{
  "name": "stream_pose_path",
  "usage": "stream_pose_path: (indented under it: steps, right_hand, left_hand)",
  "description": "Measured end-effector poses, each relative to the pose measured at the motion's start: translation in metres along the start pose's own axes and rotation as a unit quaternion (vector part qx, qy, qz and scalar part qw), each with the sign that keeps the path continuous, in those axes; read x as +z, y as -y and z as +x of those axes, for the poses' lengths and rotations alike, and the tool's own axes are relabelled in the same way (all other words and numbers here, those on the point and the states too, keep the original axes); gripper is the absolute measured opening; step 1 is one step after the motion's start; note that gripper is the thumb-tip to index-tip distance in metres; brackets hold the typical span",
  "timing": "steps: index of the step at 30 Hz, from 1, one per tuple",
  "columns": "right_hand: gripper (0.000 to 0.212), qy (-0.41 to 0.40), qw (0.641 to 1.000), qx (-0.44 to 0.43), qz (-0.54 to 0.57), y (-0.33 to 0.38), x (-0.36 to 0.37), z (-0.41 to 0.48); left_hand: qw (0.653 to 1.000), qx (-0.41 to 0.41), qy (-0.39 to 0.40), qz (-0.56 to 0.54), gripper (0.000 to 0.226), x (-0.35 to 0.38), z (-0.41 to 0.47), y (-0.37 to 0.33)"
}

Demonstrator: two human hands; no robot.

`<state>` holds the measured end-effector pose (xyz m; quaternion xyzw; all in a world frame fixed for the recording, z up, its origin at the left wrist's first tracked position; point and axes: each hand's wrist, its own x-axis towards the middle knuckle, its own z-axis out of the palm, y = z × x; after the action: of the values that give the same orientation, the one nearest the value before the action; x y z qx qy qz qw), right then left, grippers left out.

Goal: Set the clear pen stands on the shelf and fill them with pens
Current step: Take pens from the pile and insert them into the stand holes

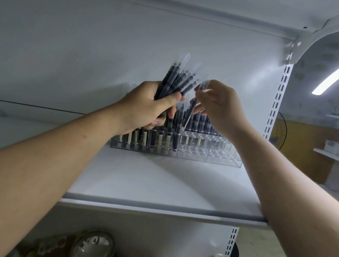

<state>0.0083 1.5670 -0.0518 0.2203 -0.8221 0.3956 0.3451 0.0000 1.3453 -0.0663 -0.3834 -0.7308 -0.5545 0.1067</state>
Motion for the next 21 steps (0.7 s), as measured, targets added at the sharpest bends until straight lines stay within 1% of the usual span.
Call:
stream_pose_path:
  steps: [9,14,18,21]
  right_hand:
    - [0.011,-0.001,1.000,0.025,-0.007,0.002,-0.003,0.000]
    - [0.012,0.090,0.993,0.037,-0.060,-0.003,0.002,-0.004]
    - [0.015,0.103,0.991,0.044,-0.075,-0.004,0.006,-0.004]
    - [0.020,0.134,0.984,0.067,-0.101,-0.004,0.011,-0.004]
  left_hand:
    - [1.000,-0.001,0.001,-0.001,0.021,-0.001,0.001,0.001]
    - [1.000,0.000,0.004,0.004,0.020,-0.001,0.000,-0.001]
    - [1.000,-0.006,0.008,0.000,0.017,-0.001,0.000,-0.001]
    - [1.000,-0.016,0.015,-0.015,0.014,-0.002,-0.001,-0.002]
